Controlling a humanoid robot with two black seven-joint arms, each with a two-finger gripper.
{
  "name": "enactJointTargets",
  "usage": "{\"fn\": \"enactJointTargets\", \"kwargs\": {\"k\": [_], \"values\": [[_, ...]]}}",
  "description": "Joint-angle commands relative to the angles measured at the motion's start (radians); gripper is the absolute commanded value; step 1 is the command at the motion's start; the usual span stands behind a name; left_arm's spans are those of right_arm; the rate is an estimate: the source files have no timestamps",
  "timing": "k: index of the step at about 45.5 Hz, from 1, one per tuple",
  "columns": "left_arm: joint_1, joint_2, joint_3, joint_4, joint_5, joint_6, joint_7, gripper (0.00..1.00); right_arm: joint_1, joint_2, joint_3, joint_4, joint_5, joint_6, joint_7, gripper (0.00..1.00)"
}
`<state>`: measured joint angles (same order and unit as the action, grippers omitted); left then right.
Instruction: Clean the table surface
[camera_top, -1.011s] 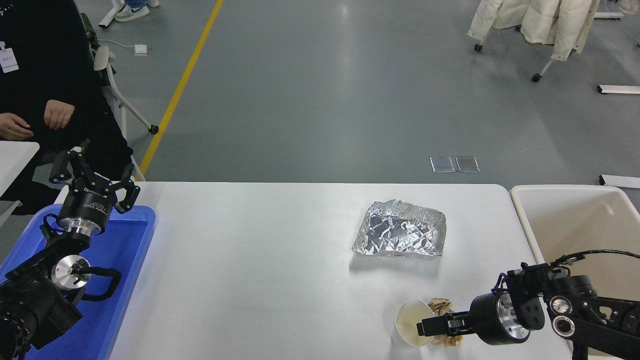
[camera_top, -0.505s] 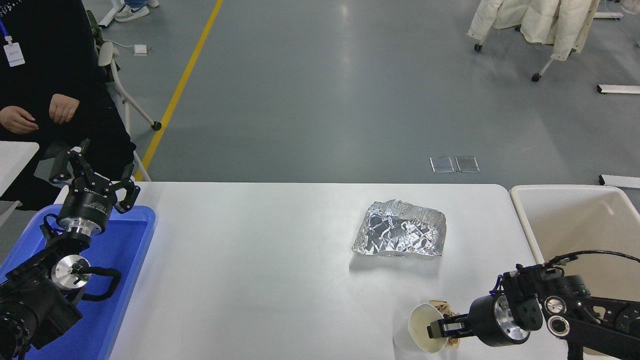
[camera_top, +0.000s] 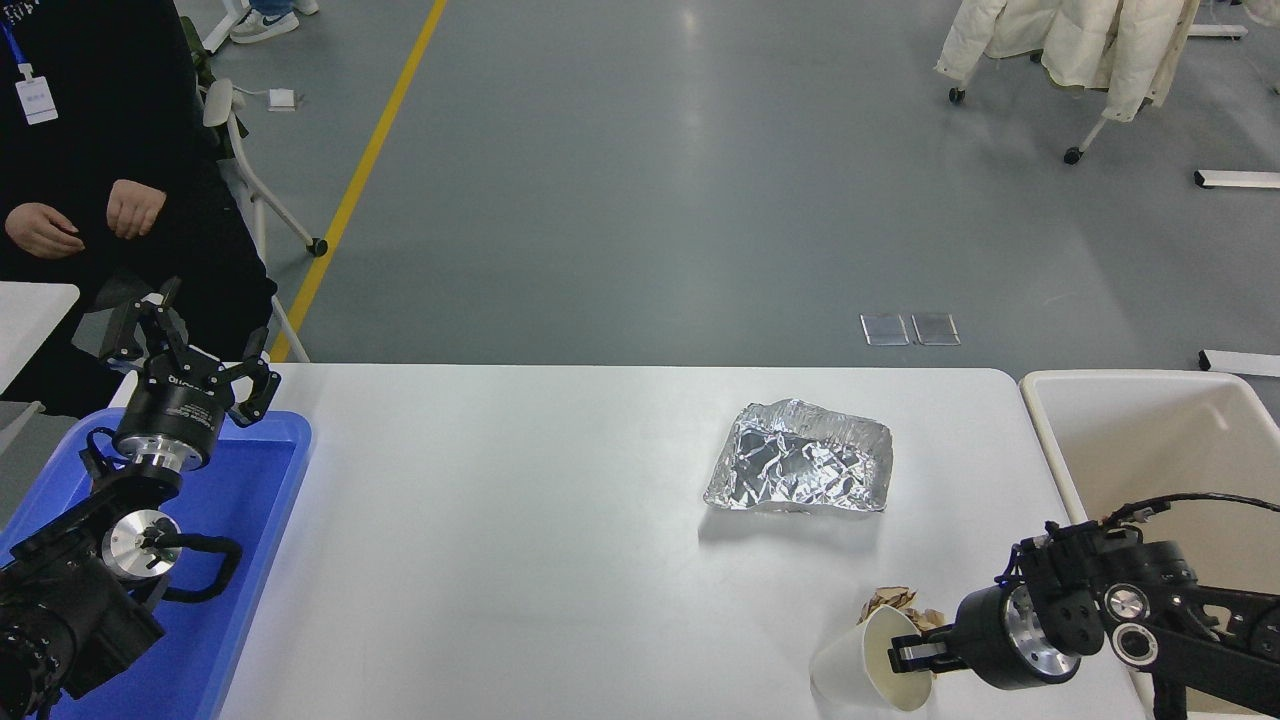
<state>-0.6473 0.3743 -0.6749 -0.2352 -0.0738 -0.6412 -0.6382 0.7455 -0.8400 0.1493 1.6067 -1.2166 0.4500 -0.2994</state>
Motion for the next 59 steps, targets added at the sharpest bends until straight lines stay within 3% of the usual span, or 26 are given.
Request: {"fn": "enactJointTargets", "kwargs": {"k": [1,13,27,44,59], "values": [[0.000,0.000,0.000,0.001,0.000,0.000,0.000,1.00,0.025,-0.079,0.007,0.064,0.045,0.038,-0.004,0.00],[0.000,0.000,0.000,0.001,0.000,0.000,0.000,1.00,0.141,-0.235,0.010,0.139,0.182,0.139,-0.004,0.00],[0.000,0.000,0.000,-0.001,0.000,0.000,0.000,1.00,0.443,-0.455,0.007,0.128,0.413,0.420,-0.004,0.00],[0.000,0.000,0.000,-0.001,0.000,0.000,0.000,1.00,0.679,-0.652,0.010,0.105,0.451,0.423,-0.004,0.00],[0.000,0.000,0.000,0.001,0.000,0.000,0.000,1.00,0.689,-0.617,-0.014,-0.096,0.414,0.423,-0.003,0.00]]}}
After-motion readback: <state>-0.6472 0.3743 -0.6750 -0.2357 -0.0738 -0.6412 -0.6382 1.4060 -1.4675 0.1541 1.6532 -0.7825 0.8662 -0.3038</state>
